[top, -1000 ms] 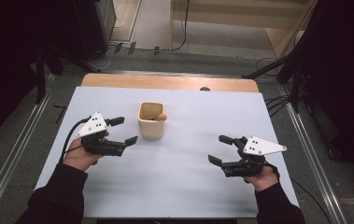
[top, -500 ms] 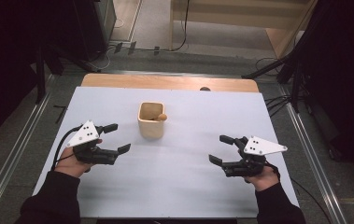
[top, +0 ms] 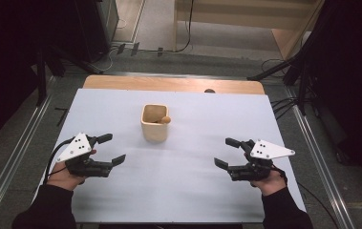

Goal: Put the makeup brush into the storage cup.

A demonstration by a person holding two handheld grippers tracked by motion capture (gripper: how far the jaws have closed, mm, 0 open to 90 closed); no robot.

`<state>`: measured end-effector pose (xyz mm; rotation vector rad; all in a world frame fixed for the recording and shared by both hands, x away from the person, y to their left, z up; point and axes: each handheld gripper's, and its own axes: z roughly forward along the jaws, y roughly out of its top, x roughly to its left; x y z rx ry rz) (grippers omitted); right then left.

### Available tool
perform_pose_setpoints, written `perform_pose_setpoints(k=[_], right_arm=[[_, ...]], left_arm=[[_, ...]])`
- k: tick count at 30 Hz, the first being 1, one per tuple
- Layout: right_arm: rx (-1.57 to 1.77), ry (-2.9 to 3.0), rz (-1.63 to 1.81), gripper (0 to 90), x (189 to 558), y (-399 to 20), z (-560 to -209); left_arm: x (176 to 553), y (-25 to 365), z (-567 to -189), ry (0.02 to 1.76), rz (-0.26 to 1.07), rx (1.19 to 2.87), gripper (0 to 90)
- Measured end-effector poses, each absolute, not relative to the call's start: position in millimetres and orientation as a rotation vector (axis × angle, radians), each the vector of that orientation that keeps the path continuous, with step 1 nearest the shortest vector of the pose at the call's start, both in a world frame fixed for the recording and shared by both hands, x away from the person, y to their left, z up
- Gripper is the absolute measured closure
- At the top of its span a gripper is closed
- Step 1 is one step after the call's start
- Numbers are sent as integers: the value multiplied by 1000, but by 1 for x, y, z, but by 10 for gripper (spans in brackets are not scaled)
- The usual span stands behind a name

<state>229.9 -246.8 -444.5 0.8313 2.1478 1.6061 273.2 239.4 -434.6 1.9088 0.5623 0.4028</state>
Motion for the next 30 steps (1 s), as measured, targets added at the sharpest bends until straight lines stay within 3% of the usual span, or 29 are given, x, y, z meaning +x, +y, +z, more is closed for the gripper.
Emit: perform_pose_setpoints(k=[30], right_arm=[[822, 2125, 1631, 223, 231, -251, -446]], left_arm=[[266, 267, -439, 593, 392, 1845, 173]])
